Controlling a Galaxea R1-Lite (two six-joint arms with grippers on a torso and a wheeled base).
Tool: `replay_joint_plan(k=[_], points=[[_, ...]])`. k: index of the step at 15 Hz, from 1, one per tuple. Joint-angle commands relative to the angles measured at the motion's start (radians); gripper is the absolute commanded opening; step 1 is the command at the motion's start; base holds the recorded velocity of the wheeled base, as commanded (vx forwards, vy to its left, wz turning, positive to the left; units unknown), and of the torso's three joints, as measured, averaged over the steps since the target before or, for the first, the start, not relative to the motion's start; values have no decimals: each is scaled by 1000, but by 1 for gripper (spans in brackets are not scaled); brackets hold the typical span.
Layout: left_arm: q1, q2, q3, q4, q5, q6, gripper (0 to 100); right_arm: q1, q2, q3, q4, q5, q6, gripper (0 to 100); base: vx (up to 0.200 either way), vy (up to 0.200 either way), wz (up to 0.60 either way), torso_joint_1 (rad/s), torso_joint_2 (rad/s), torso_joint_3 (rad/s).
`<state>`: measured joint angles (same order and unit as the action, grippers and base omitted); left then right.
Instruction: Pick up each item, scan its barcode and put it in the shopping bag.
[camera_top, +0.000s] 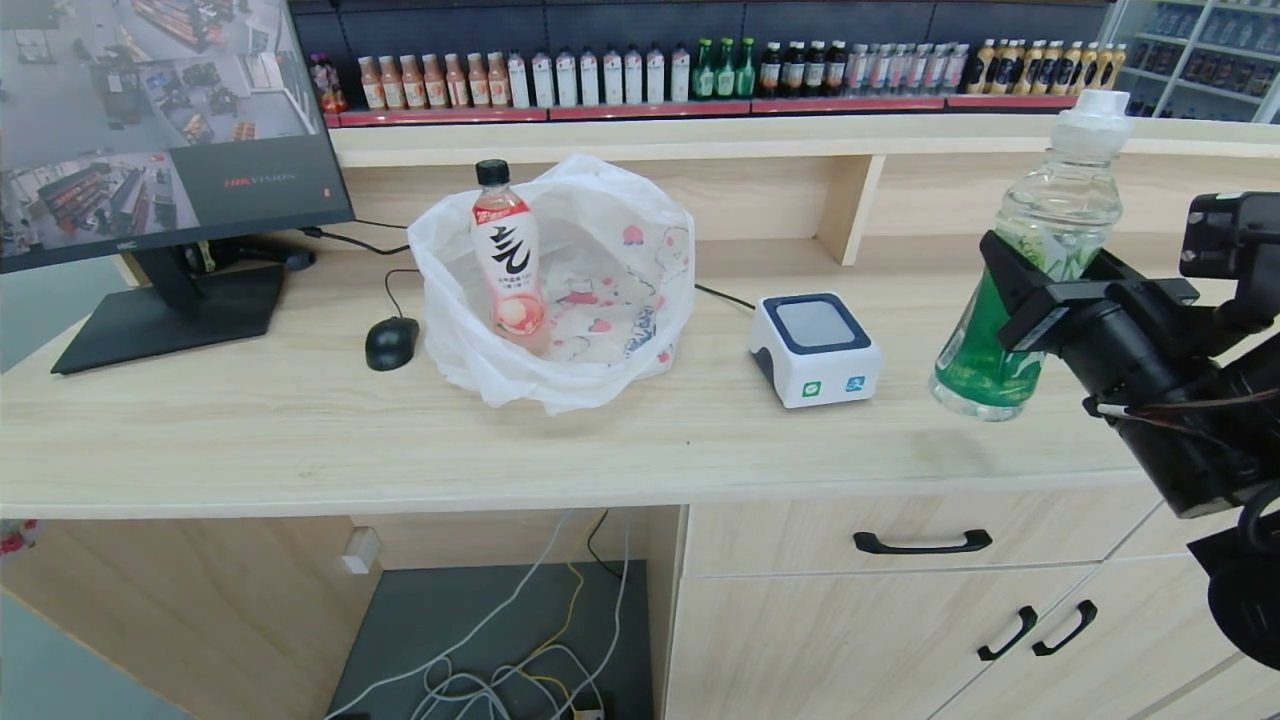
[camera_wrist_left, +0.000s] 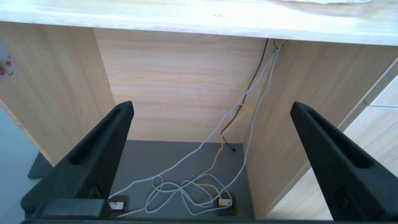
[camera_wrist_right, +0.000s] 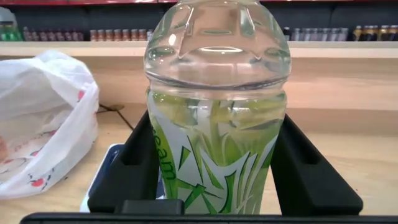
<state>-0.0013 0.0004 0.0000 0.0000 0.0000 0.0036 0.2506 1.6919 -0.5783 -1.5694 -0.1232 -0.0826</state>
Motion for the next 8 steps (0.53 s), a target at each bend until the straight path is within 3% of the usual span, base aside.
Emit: replay_joint_plan(k=[1, 4, 8], points=[[0, 0, 0, 0, 0, -1, 100, 2, 22, -6, -1, -7, 0, 0, 0, 0, 0, 0, 0, 0], [1, 0, 0, 0, 0, -1, 100, 1, 61, -15, -1, -6, 4, 0, 0, 0, 0, 0, 0, 0], [1, 0, 0, 0, 0, -4, 100, 16, 57, -31, -1, -3, 21, 0, 0, 200, 0, -2, 1, 1]])
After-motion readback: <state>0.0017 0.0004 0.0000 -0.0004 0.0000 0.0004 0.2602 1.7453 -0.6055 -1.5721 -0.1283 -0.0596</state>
